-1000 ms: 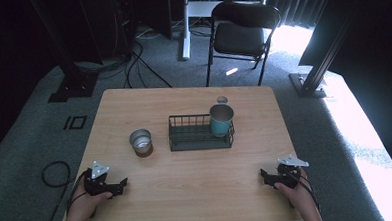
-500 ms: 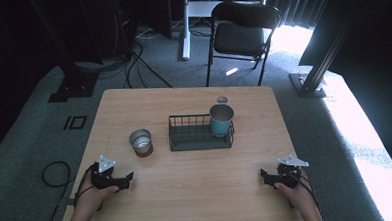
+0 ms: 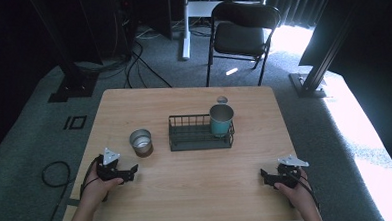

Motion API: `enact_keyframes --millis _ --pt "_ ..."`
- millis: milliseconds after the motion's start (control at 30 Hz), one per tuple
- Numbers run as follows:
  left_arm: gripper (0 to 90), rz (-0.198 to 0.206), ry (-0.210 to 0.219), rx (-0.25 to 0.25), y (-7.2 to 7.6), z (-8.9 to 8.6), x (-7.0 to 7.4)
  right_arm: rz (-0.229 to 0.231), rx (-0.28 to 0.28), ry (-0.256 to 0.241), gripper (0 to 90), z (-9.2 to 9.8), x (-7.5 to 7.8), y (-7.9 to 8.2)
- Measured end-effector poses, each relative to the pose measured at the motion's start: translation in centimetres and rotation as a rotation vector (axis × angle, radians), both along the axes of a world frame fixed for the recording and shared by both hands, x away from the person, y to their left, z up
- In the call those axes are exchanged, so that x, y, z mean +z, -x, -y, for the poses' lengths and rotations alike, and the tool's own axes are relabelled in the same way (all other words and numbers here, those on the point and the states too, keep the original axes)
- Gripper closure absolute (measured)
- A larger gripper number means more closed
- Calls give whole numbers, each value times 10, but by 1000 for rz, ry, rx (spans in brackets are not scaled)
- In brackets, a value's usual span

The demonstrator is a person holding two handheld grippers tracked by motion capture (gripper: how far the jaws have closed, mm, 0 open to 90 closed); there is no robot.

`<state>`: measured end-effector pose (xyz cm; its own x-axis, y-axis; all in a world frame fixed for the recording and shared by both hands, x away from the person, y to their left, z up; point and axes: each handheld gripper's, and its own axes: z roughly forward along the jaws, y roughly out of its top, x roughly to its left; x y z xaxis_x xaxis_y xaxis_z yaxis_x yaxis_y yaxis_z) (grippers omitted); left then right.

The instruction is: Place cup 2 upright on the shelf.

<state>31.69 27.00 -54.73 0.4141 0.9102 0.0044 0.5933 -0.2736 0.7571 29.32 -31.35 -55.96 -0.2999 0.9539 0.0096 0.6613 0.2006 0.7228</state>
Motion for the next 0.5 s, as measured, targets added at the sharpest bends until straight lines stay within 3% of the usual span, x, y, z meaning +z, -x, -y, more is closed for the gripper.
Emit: enact_keyframes --millis 500 --pt "18 62 11 -26 -17 15 11 0 0 0 117 0 0 0"
